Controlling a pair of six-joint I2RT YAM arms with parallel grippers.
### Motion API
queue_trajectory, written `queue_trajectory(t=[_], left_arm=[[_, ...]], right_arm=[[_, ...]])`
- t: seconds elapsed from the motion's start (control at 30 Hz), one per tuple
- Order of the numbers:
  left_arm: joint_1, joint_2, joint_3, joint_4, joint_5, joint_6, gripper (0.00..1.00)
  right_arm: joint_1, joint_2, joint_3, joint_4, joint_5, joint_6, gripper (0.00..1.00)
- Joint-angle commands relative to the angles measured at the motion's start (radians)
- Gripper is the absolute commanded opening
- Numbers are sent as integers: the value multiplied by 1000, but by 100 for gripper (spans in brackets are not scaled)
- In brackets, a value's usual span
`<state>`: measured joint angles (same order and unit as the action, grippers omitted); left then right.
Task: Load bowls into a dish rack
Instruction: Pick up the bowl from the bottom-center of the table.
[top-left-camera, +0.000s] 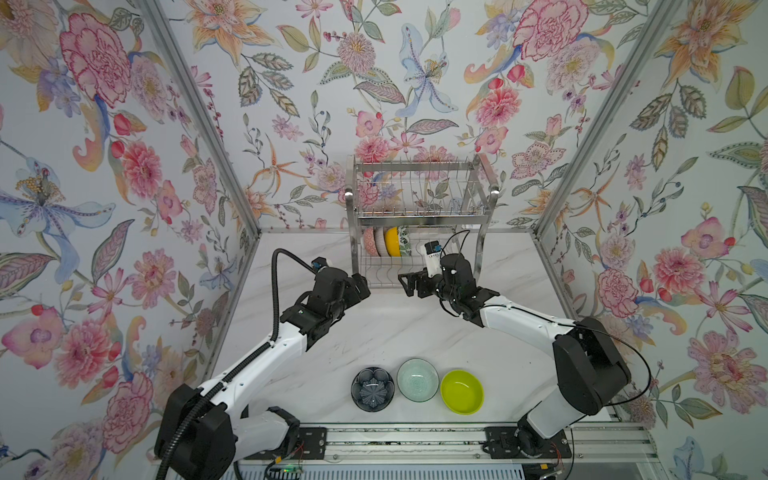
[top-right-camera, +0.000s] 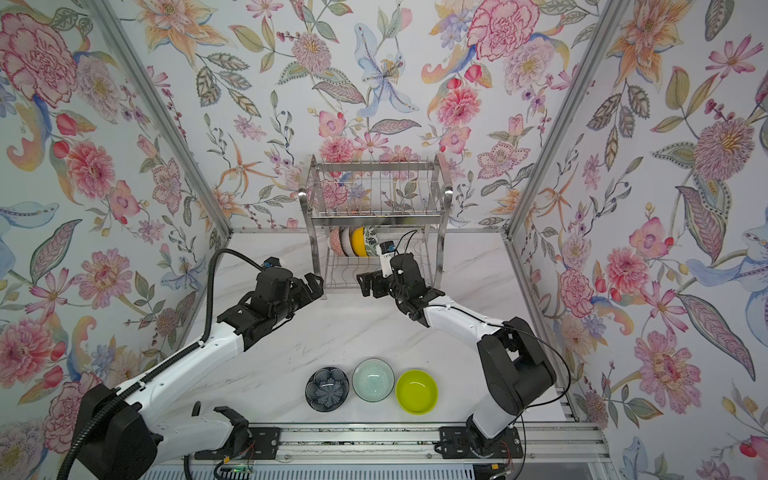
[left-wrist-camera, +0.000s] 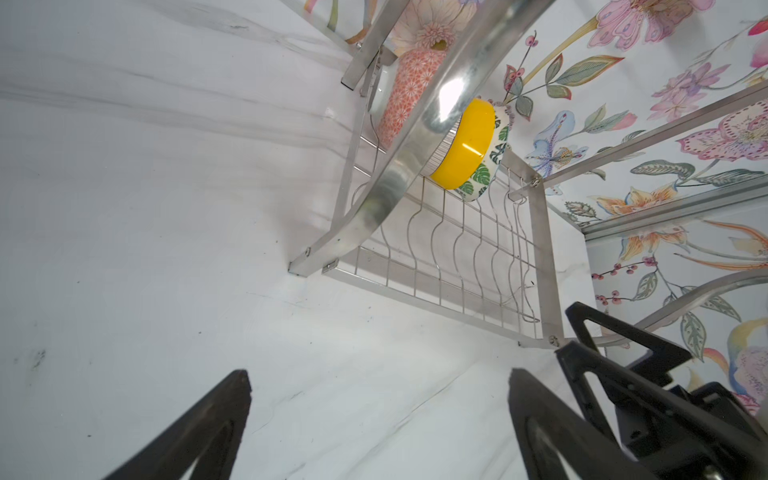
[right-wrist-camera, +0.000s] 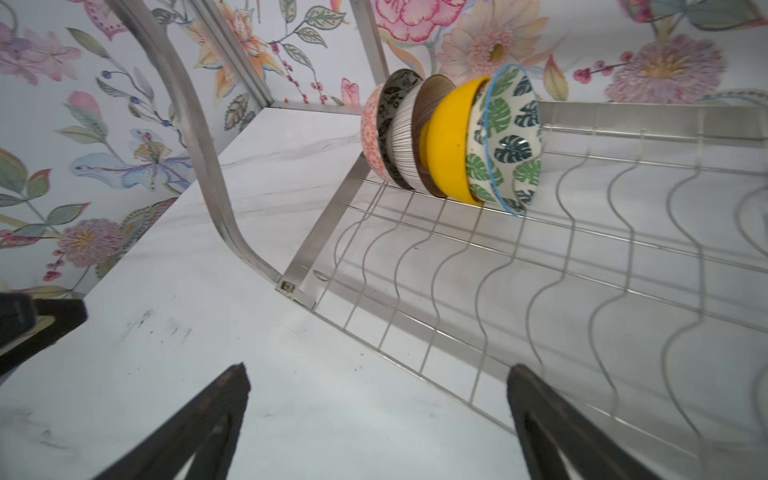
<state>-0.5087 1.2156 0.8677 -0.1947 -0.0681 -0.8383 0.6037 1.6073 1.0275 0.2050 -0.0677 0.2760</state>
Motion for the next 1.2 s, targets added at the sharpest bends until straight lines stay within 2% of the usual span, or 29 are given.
queue_trajectory(t=[0.0,0.13,0.33,0.53,0.67,0.87,1.17], left_arm=[[10,-42,-48,-4,15,44,99],[7,-61,-113,81,101,36,99],[-9,-45,-218,234,197,-18,99],[-56,-19,-223,271,195,-12,99],[-105,0,-221,300,173,-12,99],[-152,13,-223,306,128,-10,99],[-167,-16,-237,282,85,-2,99]], right_arm=[[13,-48,-3,-160,186,2,99],[31,-113,-20,-318,245,21,99],[55,-235,-92,-506,215,76,98],[101,-328,-188,-584,142,125,82],[144,-337,-240,-597,85,162,73],[213,-329,-265,-622,74,194,60],[310,-289,-270,-627,64,230,48]])
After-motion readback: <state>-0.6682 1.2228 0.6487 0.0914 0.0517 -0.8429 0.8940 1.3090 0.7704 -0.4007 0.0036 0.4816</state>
